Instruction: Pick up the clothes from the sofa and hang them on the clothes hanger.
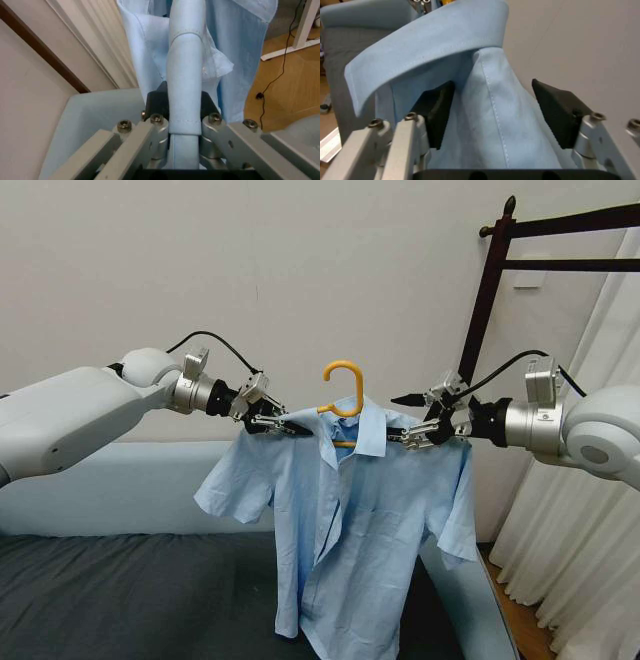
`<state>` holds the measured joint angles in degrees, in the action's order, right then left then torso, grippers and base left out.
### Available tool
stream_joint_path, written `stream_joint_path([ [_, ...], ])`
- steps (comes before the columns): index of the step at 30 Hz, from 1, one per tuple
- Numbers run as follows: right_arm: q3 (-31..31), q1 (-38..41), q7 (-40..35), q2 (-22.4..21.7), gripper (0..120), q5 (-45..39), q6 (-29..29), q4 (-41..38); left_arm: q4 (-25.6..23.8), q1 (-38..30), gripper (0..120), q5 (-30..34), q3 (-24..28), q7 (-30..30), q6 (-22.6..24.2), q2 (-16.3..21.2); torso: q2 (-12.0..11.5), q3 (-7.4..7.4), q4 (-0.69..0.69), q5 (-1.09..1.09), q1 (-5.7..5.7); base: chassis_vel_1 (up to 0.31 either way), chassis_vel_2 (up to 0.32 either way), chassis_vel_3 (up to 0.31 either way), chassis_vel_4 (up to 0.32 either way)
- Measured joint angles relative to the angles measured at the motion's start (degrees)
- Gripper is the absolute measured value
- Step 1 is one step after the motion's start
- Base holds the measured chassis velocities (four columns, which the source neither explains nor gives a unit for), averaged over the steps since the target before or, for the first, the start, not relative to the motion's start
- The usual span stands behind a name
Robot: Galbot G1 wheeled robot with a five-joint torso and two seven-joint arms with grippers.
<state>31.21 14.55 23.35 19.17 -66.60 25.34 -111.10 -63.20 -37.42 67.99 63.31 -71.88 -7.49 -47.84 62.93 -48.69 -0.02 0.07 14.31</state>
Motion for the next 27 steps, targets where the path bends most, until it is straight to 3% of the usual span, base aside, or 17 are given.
stream_joint_path([
  [14, 0.3, 0.0, 0.3, 0.2, 11, -0.3, 0.2, -0.2, -0.1, 1.5, 5, -0.6, -1.8, 0.4, -1.7, 0.9, 0.0, 0.0, 0.0, -0.01, 0.0, 0.0, 0.0, 0.0, 0.0],
  [23, 0.3, -0.5, -0.1, 0.2, 9, -0.1, -1.0, 0.0, 0.2, 1.8, 6, -1.3, -3.6, 2.8, -2.8, 0.6, 0.0, 0.0, 0.0, -0.01, 0.0, 0.0, 0.0, 0.0, 0.0],
  [26, -0.1, -0.8, -0.7, 0.2, 8, -0.7, -1.2, 0.3, -0.7, 1.8, 20, -2.5, -4.5, 3.2, -3.1, 1.1, 0.0, 0.0, -0.01, 0.0, 0.0, 0.0, 0.0, 0.0, 0.0],
  [27, -0.6, -0.9, -1.6, 0.2, 8, -1.3, -1.1, 0.6, -0.8, 1.8, 33, -4.4, -5.7, 3.7, -3.8, 1.6, 0.0, 0.0, 0.0, -0.01, 0.0, 0.0, 0.0, 0.0, 0.0],
])
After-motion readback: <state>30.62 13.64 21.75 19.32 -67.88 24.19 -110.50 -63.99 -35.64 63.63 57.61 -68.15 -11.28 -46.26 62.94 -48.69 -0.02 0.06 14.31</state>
